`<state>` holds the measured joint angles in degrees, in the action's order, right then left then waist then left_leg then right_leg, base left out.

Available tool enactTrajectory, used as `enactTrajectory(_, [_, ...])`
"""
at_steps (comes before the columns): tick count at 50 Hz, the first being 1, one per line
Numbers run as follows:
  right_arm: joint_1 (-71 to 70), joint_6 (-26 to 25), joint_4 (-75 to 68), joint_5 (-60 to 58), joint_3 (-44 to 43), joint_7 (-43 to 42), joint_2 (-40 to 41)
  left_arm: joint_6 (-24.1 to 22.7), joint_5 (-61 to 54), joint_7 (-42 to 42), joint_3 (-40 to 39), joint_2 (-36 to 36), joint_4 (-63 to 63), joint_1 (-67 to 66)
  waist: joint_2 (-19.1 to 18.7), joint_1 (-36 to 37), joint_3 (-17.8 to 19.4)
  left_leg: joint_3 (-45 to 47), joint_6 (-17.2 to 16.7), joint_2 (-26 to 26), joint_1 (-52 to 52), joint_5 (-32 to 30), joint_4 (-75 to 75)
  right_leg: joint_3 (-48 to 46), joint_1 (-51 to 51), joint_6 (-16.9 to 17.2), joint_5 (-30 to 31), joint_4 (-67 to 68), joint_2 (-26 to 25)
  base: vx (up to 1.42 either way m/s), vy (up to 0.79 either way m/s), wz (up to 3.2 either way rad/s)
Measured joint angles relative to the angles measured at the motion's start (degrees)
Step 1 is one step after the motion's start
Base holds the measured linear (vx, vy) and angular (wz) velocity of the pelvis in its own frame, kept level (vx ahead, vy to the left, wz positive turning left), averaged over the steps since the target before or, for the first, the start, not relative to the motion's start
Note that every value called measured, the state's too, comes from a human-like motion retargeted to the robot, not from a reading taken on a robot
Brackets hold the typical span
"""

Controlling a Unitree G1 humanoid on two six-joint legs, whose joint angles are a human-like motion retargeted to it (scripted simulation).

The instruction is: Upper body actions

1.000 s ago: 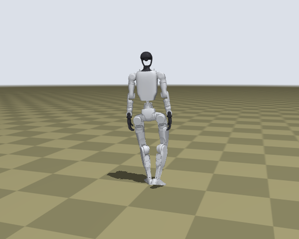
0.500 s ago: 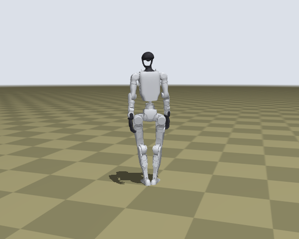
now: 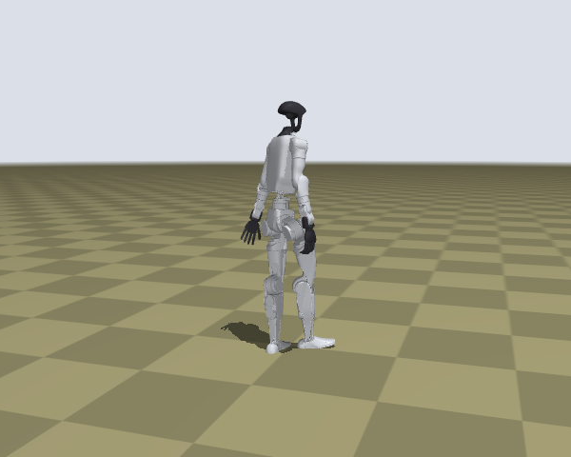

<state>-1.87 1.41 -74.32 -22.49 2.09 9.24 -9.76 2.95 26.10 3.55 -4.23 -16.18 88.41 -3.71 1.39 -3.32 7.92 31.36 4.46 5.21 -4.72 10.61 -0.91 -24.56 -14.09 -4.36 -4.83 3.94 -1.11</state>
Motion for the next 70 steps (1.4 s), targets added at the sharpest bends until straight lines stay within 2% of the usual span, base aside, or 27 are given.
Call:
enactTrajectory(5, [2.6, -1.7, -6.4, -1.4, -4.6, -4.2, -3.1, 0.9, -2.1, 0.1, -0.5, -0.4, 1.1, -1.0, -1.4, -1.2, -2.4, 16.1, -2.3, -2.1, -1.1, 3.4, 0.1, -26.3, 1.8, 1.0, -6.8, -1.6, 2.9, -0.33, -0.08, -2.9])
enactTrajectory(7, [2.8, -2.9, -9.8, 0.2, -7.2, -6.7, -4.2, 1.3, -1.8, 1.0, -0.6, -0.1, 0.6, -0.3, -1.7, -2.2, -2.6, 21.0, -3.3, -2.5, -1.7, 4.6, 0.4, -34.6, 3.8, 1.4, -7.2, -2.4, 3.4, -0.34, -0.04, -2.43])
enactTrajectory(9, [3.0, -3.9, -13.6, 3.1, -10.2, -8.6, -5.4, 1.1, -1.0, 1.4, -0.1, 0.4, -0.4, 0.6, -1.7, -3.3, -2.8, 23.6, -4.1, -2.2, -2.0, 5.7, 0.9, -42.6, 6.1, 4.3, -7.5, -3.3, 3.3, -0.24, 0.0, -2.05])
enactTrajectory(11, [3.3, -4.4, -17.5, 6.8, -13.4, -9.4, -6.5, 0.8, -0.2, 1.4, 0.8, 0.9, -1.6, 1.9, -2.1, -4.6, -3.1, 25.5, -5.1, -2.3, -2.3, 6.6, 1.3, -50.3, 7.7, 5.6, -6.4, -4.0, 3.1, -0.24, -0.07, -1.65])
enactTrajectory(13, [3.8, -5.0, -21.1, 11.1, -16.4, -9.6, -7.6, 0.5, 0.3, 1.4, 1.6, 1.6, -3.0, 3.5, -2.2, -5.0, -3.4, 27.4, -6.1, -2.2, -2.7, 7.4, 1.8, -53.1, 8.3, 5.1, -5.3, -4.5, 2.7, -0.14, -0.03, -1.52])
enactTrajectory(19, [8.8, -6.5, -23.1, 20.9, -24.0, -10.8, -6.5, -1.1, -1.3, 3.8, 3.4, 5.4, -7.8, 8.6, -4.4, -9.8, -4.5, 28.3, -7.5, -3.1, -2.8, 8.5, 2.8, -50.3, 7.3, -1.1, -2.0, -3.8, 2.0, -0.05, -0.11, -0.39])
enactTrajectory(23, [11.2, -6.5, -23.1, 22.3, -27.7, -9.0, -2.9, -2.6, -2.9, 5.8, 3.7, 9.0, -9.3, 12.3, -6.8, -14.1, -5.6, 27.7, -8.3, -4.1, -2.9, 8.4, 2.9, -52.9, 8.3, -1.8, 0.7, -4.1, 1.9, 0.01, -0.12, 0.49])
enactTrajectory(25, [12.1, -6.6, -23.1, 22.4, -28.9, -6.7, -1.3, -3.4, -3.1, 6.9, 4.4, 10.7, -9.8, 13.3, -7.8, -14.5, -6.3, 27.9, -9.1, -4.4, -3.8, 8.4, 3.0, -52.1, 8.7, -1.8, 2.2, -4.2, 1.8, 0.13, -0.14, 0.14])
enactTrajectory(30, [12.0, -7.5, -23.1, 23.3, -31.0, -6.3, 0.2, -6.7, -1.3, 8.3, 8.2, 13.7, -10.5, 10.7, -9.7, -9.2, -10.9, 29.7, -10.2, -4.2, -6.7, 6.6, 3.3, -48.1, 9.7, 0.5, 1.0, -4.0, 1.0, 0.27, -0.14, -0.62])
enactTrajectory(33, [9.3, -6.7, -22.2, 21.1, -30.4, -6.6, -0.4, -7.5, 0.0, 5.8, 8.6, 13.6, -8.7, 6.9, -9.7, -6.1, -14.3, 31.2, -9.9, -3.5, -8.3, 2.6, 4.5, -43.5, 9.5, 1.4, -0.1, -3.5, 1.0, 0.28, -0.16, -1.28])
enactTrajectory(35, [7.1, -6.4, -19.8, 19.0, -28.4, -5.9, -0.7, -7.3, 0.4, 4.4, 7.6, 13.1, -6.0, 4.5, -9.1, -5.3, -15.9, 32.2, -8.5, -3.0, -9.6, -1.4, 6.3, -40.0, 9.6, 1.5, -0.6, -3.5, 1.6, 0.26, -0.13, -1.44])
enactTrajectory(38, [2.6, -6.3, -15.8, 15.7, -23.1, -3.9, -0.7, -5.3, 0.1, 3.8, 4.3, 11.9, 0.2, 2.0, -5.3, -4.7, -16.7, 33.0, -2.5, -1.9, -11.4, -8.2, 13.0, -33.3, 10.5, 1.4, -0.5, -3.6, 5.0, 0.24, -0.15, -1.68])
enactTrajectory(40, [-0.6, -6.1, -13.2, 13.1, -19.7, -2.3, -0.3, -3.5, -1.1, 3.8, 2.3, 11.0, 4.2, 0.6, -1.4, -3.6, -16.7, 31.8, 4.0, -1.8, -11.3, -11.7, 20.8, -28.0, 11.2, 1.3, -0.1, -3.5, 8.7, 0.24, -0.15, -1.94])
enactTrajectory(42, [-4.2, -5.8, -10.6, 10.7, -15.9, -0.4, 0.5, -2.1, -3.1, 3.6, 0.2, 10.1, 6.9, -0.5, 1.6, -2.4, -15.8, 28.2, 7.1, -4.2, -8.9, -12.1, 32.2, -22.6, 11.5, 0.9, 0.3, -3.1, 11.2, 0.2, -0.13, -2.08])
enactTrajectory(44, [-7.7, -5.5, -8.1, 9.1, -11.7, 1.2, 1.6, -1.2, -5.5, 3.0, -1.9, 9.7, 7.8, -1.8, 2.5, -1.0, -14.7, 20.8, 5.6, -6.3, -3.1, -10.2, 42.2, -17.6, 11.4, 0.3, 0.8, -3.1, 11.2, 0.14, -0.11, -2.17])
enactTrajectory(47, [-11.9, -4.6, -4.0, 7.4, -5.4, 2.8, 3.1, -1.1, -9.1, 1.9, -5.0, 10.5, 7.1, -3.3, 1.7, 0.9, -12.5, 5.8, 1.9, -4.9, 8.4, -8.4, 50.1, -10.8, 11.1, -0.8, 2.5, -3.9, 8.9, 0.08, -0.08, -2.11])
enactTrajectory(50, [-14.2, -2.8, 0.1, 6.0, 0.2, 4.0, 4.2, -2.1, -11.7, 2.0, -7.0, 11.3, 5.7, -3.7, 2.2, 2.6, -10.2, 4.2, 3.9, -6.5, 11.4, -4.4, 49.3, -6.4, 11.1, -0.9, 4.2, -4.1, 8.7, 0.08, -0.04, -1.92])
enactTrajectory(53, [-14.3, -1.1, 2.8, 3.4, 4.4, 5.4, 4.9, -2.3, -11.9, 2.9, -7.6, 11.7, 4.6, -3.2, 2.4, 4.3, -9.3, 0.8, 5.1, -5.2, 13.8, 1.5, 42.5, -3.3, 10.8, -0.5, 5.3, -3.7, 8.3, 0.17, 0.0, -1.79])
enactTrajectory(55, [-13.6, -0.1, 3.4, 0.9, 6.1, 5.8, 4.9, -2.3, -11.6, 3.1, -7.1, 11.9, 4.0, -2.6, 1.7, 6.1, -9.2, -4.7, 3.3, -3.0, 15.4, 2.5, 35.1, -0.4, 10.5, -0.5, 5.8, -3.5, 6.8, 0.22, 0.05, -1.81])
enactTrajectory(58, [-12.2, 0.7, 1.7, -3.2, 7.2, 5.0, 4.5, -2.5, -11.5, 3.2, -5.5, 12.0, 2.6, -1.3, -0.7, 8.3, -8.1, -14.4, -0.5, -0.4, 14.5, 0.6, 20.7, 3.7, 11.3, -0.9, 6.0, -3.3, 2.7, 0.2, 0.04, -1.75])
enactTrajectory(59, [-11.6, 0.7, 0.4, -4.4, 7.5, 4.7, 4.3, -2.6, -11.5, 3.4, -5.2, 12.0, 2.0, -0.9, -1.4, 8.6, -7.7, -15.9, -0.4, -0.5, 13.6, -4.5, 16.3, 5.2, 11.9, -1.1, 5.9, -3.2, 1.3, 0.24, 0.08, -1.62])
enactTrajectory(60, [-11.1, 0.7, -1.1, -5.5, 7.7, 4.3, 4.1, -2.8, -11.3, 3.5, -4.9, 12.0, 1.4, -0.5, -2.2, 8.8, -7.3, -16.6, 0.4, -0.7, 12.5, -11.9, 12.3, 6.6, 12.5, -1.3, 5.9, -3.1, -0.2, 0.27, 0.08, -0.99])
enactTrajectory(62, [-9.8, -0.4, -5.9, -7.9, 7.4, 3.3, 3.5, -3.0, -10.7, 4.3, -5.0, 12.1, 0.0, -0.2, -1.9, 5.1, -8.1, -17.2, 1.9, 0.5, 12.1, -7.2, 13.5, 7.2, 12.8, -0.6, 5.3, -2.6, 0.5, 0.28, 0.07, -0.32])
enactTrajectory(63, [-9.0, -1.6, -8.4, -9.4, 6.6, 2.7, 3.3, -3.1, -10.1, 4.9, -5.3, 12.1, -0.5, 0.0, -2.3, 4.0, -8.9, -13.2, 1.5, -1.5, 12.2, -8.2, 12.9, 7.8, 12.4, -0.5, 5.2, -2.3, -0.1, 0.24, 0.06, -0.46])
enactTrajectory(65, [-7.1, -5.1, -13.2, -10.7, 3.6, 0.4, 3.0, -3.2, -9.2, 5.5, -5.6, 12.0, -1.5, 1.0, -2.0, 2.9, -9.5, -11.1, 1.0, -1.8, 11.7, -8.0, 12.4, 8.6, 12.1, -0.1, 5.1, -2.0, 0.1, 0.16, 0.03, -0.48])
enactTrajectory(67, [-5.5, -7.8, -17.8, -7.3, -0.1, -2.1, 2.1, -3.3, -9.1, 5.0, -5.0, 11.5, -2.8, 2.6, -1.7, 0.4, -8.5, -12.0, 1.8, -1.0, 9.2, -7.1, 11.1, 7.1, 13.1, 0.3, 4.7, -1.7, 0.3, 0.15, 0.12, -0.14])
enactTrajectory(70, [-1.9, -9.6, -23.1, 1.4, -5.4, -2.6, -0.8, -4.0, -8.7, 5.0, -4.3, 10.9, -4.4, 4.1, -0.9, 3.6, -8.3, -7.2, 2.3, -1.0, 7.4, -6.8, 9.2, 10.8, 13.0, 0.3, 4.6, -0.6, 0.0, 0.19, 0.08, -1.21])
